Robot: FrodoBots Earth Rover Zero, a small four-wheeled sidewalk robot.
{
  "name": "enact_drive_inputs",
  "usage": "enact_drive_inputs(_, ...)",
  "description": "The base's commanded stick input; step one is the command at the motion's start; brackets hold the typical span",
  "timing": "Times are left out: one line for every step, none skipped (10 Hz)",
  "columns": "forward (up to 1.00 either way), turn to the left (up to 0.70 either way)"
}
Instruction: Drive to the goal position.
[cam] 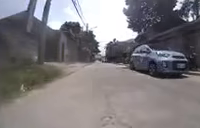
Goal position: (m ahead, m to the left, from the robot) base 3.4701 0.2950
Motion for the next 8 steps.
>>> enact_drive_inputs(1.00,0.00)
enact_drive_inputs(1.00,0.00)
enact_drive_inputs(1.00,0.00)
enact_drive_inputs(1.00,0.00)
enact_drive_inputs(1.00,0.00)
enact_drive_inputs(1.00,0.00)
enact_drive_inputs(1.00,0.00)
enact_drive_inputs(1.00,0.00)
